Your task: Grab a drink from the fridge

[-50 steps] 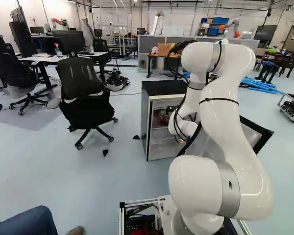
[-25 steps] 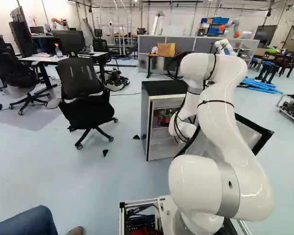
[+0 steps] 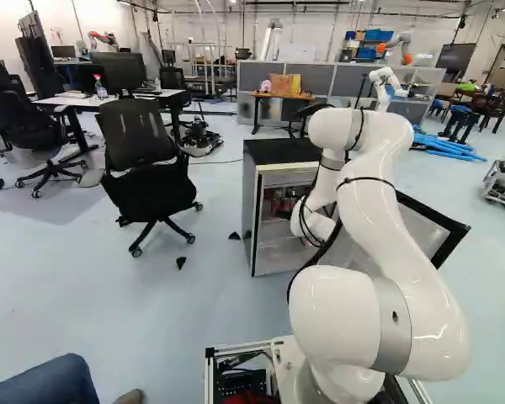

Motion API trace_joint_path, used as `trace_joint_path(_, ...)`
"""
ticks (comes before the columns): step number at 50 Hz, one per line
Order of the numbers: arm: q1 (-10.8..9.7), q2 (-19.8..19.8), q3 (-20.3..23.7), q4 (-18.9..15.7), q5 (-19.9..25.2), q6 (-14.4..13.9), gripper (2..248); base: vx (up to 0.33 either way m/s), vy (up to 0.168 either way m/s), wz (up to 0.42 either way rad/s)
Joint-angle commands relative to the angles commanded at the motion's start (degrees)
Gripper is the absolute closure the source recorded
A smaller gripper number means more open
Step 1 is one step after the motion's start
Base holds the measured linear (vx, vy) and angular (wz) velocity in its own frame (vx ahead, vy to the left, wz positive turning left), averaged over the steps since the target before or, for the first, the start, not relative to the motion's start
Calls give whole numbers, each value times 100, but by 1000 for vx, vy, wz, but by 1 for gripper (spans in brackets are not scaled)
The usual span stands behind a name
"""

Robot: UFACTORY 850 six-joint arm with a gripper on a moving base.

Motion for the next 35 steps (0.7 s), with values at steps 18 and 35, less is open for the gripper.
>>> trace_joint_path(18,-85,-490,-538,-57,258,0,3,0,0,0)
trace_joint_path(35,-98,-666,-721,-57,290,0,3,0,0,0)
